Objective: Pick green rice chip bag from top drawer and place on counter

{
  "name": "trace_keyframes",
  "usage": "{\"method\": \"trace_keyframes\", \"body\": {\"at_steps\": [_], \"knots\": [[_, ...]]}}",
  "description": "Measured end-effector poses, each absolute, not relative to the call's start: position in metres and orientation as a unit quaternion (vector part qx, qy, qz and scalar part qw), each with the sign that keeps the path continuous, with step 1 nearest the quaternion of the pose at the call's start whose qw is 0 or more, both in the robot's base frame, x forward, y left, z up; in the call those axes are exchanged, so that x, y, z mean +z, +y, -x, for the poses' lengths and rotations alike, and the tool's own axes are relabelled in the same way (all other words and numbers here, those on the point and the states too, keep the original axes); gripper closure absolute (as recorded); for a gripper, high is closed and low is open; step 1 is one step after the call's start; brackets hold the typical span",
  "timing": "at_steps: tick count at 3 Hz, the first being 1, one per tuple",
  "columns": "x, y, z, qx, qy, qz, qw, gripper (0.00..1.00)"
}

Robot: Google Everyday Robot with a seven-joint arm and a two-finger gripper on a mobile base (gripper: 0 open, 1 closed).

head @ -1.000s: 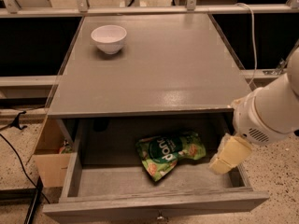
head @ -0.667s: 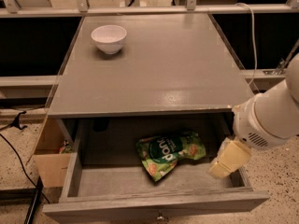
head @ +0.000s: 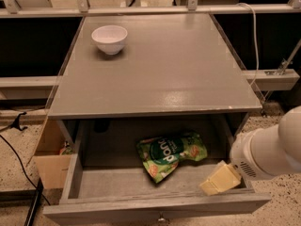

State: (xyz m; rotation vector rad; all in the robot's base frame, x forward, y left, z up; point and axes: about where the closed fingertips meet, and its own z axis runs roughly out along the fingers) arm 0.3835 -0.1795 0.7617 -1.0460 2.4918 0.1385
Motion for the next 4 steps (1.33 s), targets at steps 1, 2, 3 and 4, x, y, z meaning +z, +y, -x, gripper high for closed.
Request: {"method": "trace_keyframes", "body": {"at_steps": [1,2,3,4], "knots": [[0.744,-0.172,-0.389,0.067,0.899,0.350,0.255,0.00],[0.733,-0.163,-0.400,0.097,0.888,0.328,0.307,0.00],[0.728,-0.153,-0.413,0.128,0.865,0.331,0.354,0.00],[0.724,-0.142,-0.425,0.153,0.833,0.374,0.379,0.00]]}}
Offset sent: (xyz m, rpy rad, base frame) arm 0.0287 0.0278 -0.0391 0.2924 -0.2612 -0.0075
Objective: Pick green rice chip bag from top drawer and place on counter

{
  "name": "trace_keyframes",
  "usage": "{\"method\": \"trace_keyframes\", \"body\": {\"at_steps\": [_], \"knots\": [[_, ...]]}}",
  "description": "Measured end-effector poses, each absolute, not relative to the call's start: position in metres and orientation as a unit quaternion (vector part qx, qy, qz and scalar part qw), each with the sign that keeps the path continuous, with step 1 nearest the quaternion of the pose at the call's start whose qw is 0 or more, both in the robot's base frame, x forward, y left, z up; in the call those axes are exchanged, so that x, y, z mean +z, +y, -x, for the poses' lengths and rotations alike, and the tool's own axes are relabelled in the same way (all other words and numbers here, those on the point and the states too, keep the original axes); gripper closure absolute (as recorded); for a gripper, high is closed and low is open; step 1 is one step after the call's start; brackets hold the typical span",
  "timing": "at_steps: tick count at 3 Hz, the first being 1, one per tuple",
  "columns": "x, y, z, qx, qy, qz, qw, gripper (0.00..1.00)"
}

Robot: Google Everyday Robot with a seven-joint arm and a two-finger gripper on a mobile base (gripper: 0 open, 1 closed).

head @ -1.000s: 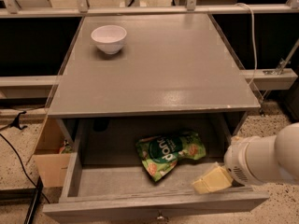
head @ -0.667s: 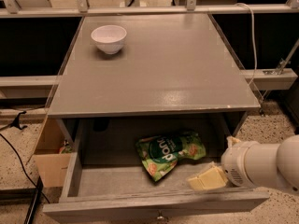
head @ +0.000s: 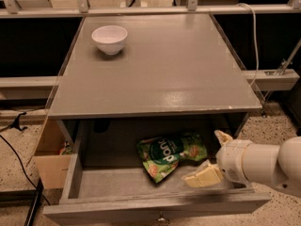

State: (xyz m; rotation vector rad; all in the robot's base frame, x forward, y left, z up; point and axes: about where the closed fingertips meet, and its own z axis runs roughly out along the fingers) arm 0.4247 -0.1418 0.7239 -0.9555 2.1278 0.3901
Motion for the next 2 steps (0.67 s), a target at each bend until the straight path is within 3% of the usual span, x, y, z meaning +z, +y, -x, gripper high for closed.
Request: {"method": "trace_keyframes", "body": {"at_steps": [1,2], "knots": [[0.720,-0.133,-0.431,0.150,0.798,0.440,0.384,0.00],[0.709,-0.129,-0.436,0.103,0.772,0.512,0.362,0.00]]}}
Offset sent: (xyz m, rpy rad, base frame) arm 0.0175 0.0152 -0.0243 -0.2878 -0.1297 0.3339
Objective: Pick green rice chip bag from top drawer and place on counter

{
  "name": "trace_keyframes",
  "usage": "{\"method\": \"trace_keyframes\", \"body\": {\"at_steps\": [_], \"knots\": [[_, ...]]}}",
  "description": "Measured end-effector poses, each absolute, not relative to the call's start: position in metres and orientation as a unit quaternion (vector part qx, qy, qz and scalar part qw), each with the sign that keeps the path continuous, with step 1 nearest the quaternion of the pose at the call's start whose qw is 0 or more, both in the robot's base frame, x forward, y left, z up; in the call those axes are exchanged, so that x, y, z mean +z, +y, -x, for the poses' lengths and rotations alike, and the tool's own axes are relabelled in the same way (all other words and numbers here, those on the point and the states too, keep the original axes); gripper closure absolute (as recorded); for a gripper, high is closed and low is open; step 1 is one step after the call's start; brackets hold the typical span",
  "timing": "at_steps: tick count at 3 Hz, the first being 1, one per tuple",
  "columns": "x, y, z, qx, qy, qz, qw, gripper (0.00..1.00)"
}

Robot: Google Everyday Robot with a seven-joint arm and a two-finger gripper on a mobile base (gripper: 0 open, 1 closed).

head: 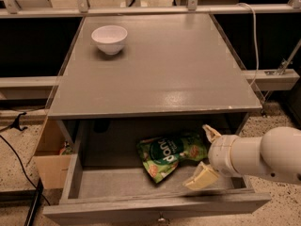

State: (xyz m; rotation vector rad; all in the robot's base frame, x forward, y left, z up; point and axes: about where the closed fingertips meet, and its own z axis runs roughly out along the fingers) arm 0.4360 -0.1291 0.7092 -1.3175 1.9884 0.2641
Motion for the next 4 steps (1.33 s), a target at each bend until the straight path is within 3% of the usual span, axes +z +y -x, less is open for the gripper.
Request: {"method": "trace_keyframes", "body": {"at_steps": [1,3,4], "knots": [[0.696,-0.128,-0.439,0.023,0.764,0.554,0.330,0.00],[0.691,-0.128,-0.445,0.016,0.751,0.565,0.342,0.00],[0.687,-0.134,-0.451,0.003,0.732,0.582,0.354,0.19]]}}
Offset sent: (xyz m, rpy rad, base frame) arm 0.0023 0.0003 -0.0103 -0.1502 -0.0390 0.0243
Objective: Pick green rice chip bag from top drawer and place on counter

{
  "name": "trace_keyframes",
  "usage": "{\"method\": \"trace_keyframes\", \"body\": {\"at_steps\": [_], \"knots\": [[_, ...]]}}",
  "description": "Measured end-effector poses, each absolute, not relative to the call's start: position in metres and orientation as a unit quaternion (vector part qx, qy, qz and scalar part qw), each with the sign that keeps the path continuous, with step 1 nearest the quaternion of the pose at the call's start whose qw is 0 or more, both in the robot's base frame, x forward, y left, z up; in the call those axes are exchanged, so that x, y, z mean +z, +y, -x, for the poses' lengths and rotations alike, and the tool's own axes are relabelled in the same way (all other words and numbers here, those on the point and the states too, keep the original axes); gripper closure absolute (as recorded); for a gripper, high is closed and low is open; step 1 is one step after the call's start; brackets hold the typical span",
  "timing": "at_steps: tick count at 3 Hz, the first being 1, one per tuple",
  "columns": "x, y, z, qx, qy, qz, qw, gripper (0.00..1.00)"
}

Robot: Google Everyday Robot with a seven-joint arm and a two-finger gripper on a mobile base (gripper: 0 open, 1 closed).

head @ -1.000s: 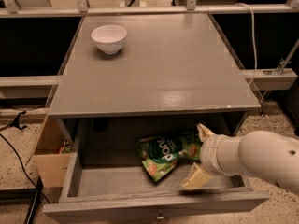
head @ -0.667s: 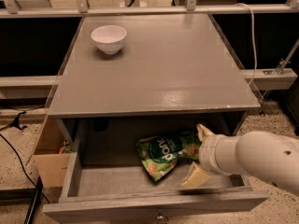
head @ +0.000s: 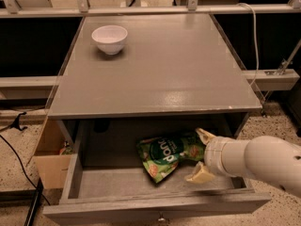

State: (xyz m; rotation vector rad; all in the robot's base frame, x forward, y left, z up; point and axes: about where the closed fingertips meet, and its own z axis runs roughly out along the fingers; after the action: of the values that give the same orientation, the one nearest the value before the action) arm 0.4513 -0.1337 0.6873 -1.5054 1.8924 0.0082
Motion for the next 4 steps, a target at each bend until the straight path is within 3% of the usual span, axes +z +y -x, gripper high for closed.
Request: {"method": "trace_keyframes", "body": {"at_steps": [1,2,3,4], "knots": [[0.683,-0.139,-0.458,-0.004,0.719,0.593,0.362,0.41],[0.675,-0.139,-0.467,-0.007,0.706,0.605,0.367,0.35],[0.664,-0.137,-0.474,-0.007,0.695,0.620,0.364,0.18],[0.652,-0.134,-0.483,-0.010,0.687,0.633,0.357,0.24]]}}
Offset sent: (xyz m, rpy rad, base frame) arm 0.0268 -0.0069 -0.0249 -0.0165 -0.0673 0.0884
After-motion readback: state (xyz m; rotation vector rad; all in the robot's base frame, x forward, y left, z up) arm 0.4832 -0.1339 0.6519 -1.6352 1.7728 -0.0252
